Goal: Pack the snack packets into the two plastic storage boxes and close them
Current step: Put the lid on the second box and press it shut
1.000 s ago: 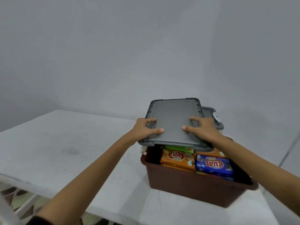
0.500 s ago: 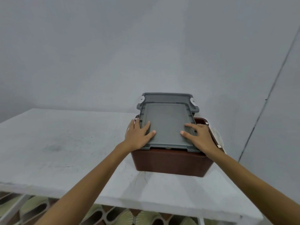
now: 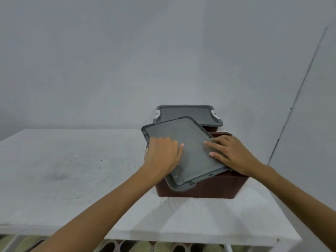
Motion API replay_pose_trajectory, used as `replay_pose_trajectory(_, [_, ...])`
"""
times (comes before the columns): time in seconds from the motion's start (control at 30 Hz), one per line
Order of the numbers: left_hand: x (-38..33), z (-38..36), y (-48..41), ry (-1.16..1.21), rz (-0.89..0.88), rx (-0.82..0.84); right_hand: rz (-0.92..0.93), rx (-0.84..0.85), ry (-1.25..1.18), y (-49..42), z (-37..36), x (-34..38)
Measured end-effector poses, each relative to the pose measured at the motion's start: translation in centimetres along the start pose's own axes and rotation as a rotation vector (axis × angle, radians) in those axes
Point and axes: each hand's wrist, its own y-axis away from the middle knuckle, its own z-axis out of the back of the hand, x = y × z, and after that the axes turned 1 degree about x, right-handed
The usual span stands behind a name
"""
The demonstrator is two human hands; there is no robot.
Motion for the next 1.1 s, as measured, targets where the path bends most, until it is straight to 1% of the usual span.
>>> replay_pose_trajectory(0.03, [0.3,0.1,-0.6,0.052,-0.011,-0.077,-0.050,-0.019,0.043,0.0,0.3,-0.4])
replay_pose_trajectory(0.07, [0.9,-0.1,-1.5,0.124,-0.018,-0.118,-0.102,-0.044,0.073,0.2,0.4,-0.6])
replay_pose_trajectory(0.13, [2.4,-1.1,-3.6,0.287,-0.045,-0.112,-0.209,-0.122,0.074,0.9,0.1,0.2])
replay_pose_trajectory(0.2, [4.0,-2.7,-5.8,0.356,-0.089,0.005,-0.277,-0.184,0.018,2.1,-0.2,2.8])
replay_pose_trajectory(0.33, [6.7,-6.0,-8.5,0.442,-0.150,0.211,-0.274,-0.017,-0.080,3.6,-1.4,8.4])
replay_pose_trajectory(0.4, [7.3,-7.4,-8.8,0.385,-0.152,0.358,-0.262,0.006,-0.127,3.2,-1.6,8.1])
replay_pose_trajectory(0.43, [7.4,-8.0,-8.7,0.320,-0.161,0.407,-0.253,0.024,-0.145,2.9,-1.6,7.2])
replay_pose_trajectory(0.47, [7.4,-8.2,-8.5,0.250,-0.173,0.420,-0.241,0.051,-0.158,2.7,-1.4,6.4])
replay_pose_trajectory(0.57, [7.5,-7.6,-7.7,0.055,-0.181,0.371,-0.229,0.157,-0.150,2.1,-1.5,2.8])
replay_pose_trajectory(0.63, [7.7,-6.6,-7.1,-0.098,-0.215,0.330,-0.214,0.175,-0.126,1.6,-1.8,0.8])
replay_pose_trajectory(0.7, [7.6,-5.7,-6.0,-0.205,-0.228,0.232,-0.270,0.173,-0.139,1.1,-1.8,0.0])
replay_pose_trajectory(0.77, [7.6,-5.1,-5.0,-0.196,-0.196,0.081,-0.368,0.110,-0.192,0.5,-1.6,-0.4])
replay_pose_trajectory(0.8, [7.8,-5.1,-4.6,-0.131,-0.178,0.000,-0.407,0.075,-0.259,0.3,-1.3,-0.7])
replay_pose_trajectory(0.83, [8.1,-5.4,-4.3,-0.011,-0.149,-0.077,-0.438,0.068,-0.321,0.1,-0.9,-0.8])
replay_pose_trajectory(0.9, [9.0,-5.8,-3.6,0.314,-0.065,-0.196,-0.465,0.088,-0.412,-0.3,-0.4,-1.2])
replay_pose_trajectory(0.93, [9.6,-6.2,-3.6,0.462,0.011,-0.215,-0.459,0.077,-0.443,-0.5,-0.4,-1.5])
replay_pose_trajectory(0.97, [10.0,-6.6,-4.0,0.585,0.105,-0.192,-0.464,0.067,-0.454,-0.7,-0.3,-1.6])
replay_pose_trajectory(1.0, [10.3,-6.9,-4.7,0.702,0.213,-0.126,-0.479,0.054,-0.465,-1.0,0.0,-1.5])
replay_pose_trajectory(1.07, [10.4,-7.4,-6.4,0.907,0.404,0.103,-0.535,0.046,-0.521,-1.5,0.5,-1.0])
replay_pose_trajectory(1.1, [10.2,-7.6,-7.1,0.964,0.452,0.210,-0.565,0.044,-0.558,-2.0,0.8,-0.8])
